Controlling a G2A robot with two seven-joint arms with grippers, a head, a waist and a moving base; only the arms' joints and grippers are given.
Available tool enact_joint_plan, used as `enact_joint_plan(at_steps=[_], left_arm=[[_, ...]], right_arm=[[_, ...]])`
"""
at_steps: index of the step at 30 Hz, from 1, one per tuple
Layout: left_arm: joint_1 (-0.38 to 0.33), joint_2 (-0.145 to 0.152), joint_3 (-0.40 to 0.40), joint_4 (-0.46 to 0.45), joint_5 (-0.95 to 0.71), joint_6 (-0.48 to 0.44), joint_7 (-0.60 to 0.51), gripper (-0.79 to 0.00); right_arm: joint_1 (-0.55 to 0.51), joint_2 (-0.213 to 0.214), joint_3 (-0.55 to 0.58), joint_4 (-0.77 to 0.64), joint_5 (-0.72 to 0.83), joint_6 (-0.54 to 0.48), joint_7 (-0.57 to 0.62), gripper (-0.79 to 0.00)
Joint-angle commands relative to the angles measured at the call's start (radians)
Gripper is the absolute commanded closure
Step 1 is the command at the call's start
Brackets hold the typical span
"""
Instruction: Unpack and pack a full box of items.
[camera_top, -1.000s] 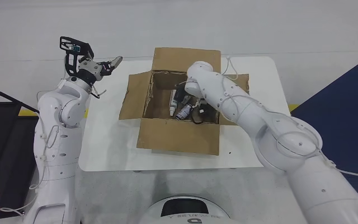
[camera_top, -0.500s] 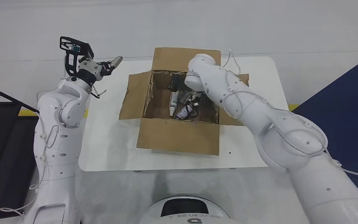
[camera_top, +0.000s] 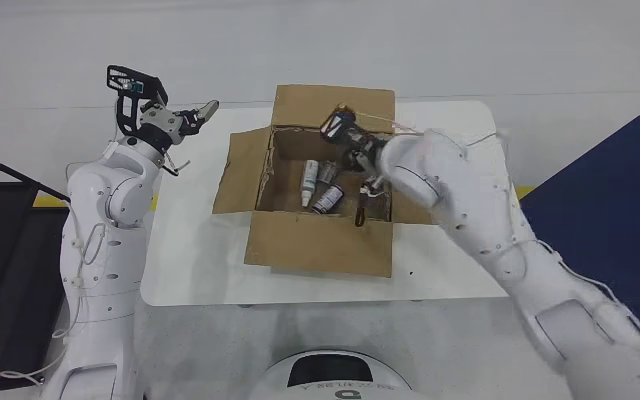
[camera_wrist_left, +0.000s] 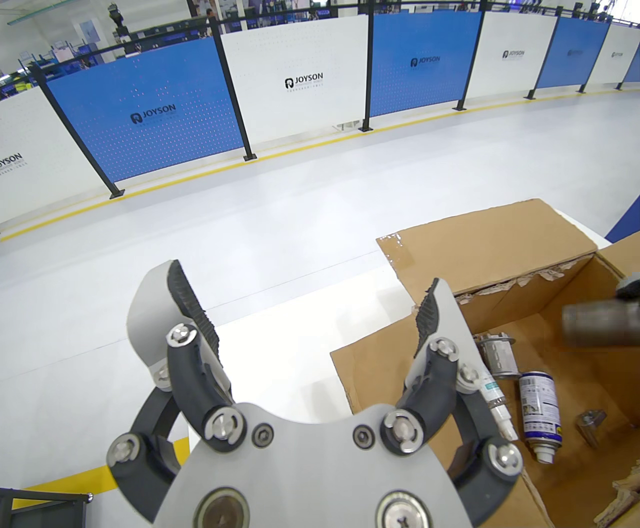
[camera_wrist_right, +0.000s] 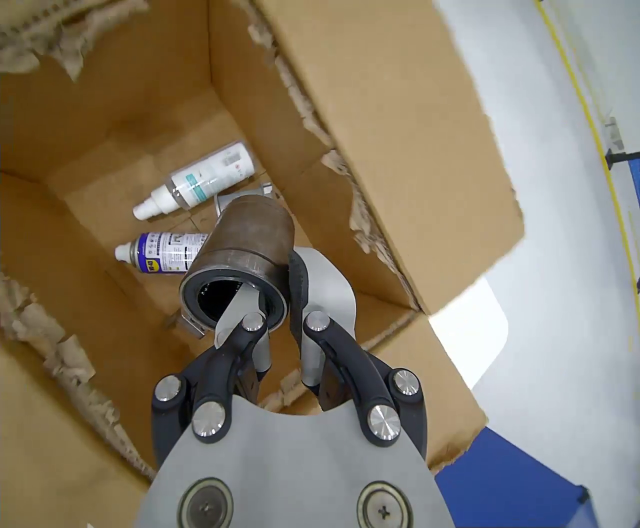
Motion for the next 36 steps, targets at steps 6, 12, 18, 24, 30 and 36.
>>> enact_joint_plan(at_steps=[6, 12, 18, 24, 30, 36], left_arm=[[0.0, 0.0, 0.0, 0.0, 0.0, 0.0, 0.0, -0.785], [0.0, 0.0, 0.0, 0.0, 0.0, 0.0, 0.0, -0.785], [0.0, 0.0, 0.0, 0.0, 0.0, 0.0, 0.0, -0.785], [0.0, 0.0, 0.0, 0.0, 0.0, 0.0, 0.0, -0.785], [0.0, 0.0, 0.0, 0.0, 0.0, 0.0, 0.0, -0.785], [0.0, 0.0, 0.0, 0.0, 0.0, 0.0, 0.0, -0.785]], right_arm=[[-0.436, 0.075, 0.479, -0.257, 0.088, 0.02, -0.191, 0.0], [-0.727, 0.087, 0.792, -0.298, 0.251, 0.009, -0.375, 0.0], [-0.975, 0.073, 0.994, -0.266, 0.408, 0.041, -0.545, 0.0], [-0.999, 0.07, 1.021, -0.214, 0.463, 0.14, -0.449, 0.0], [-0.851, 0.085, 0.951, -0.139, 0.415, 0.244, -0.163, 0.0], [-0.711, 0.1, 0.897, -0.033, 0.388, 0.291, 0.073, 0.0]])
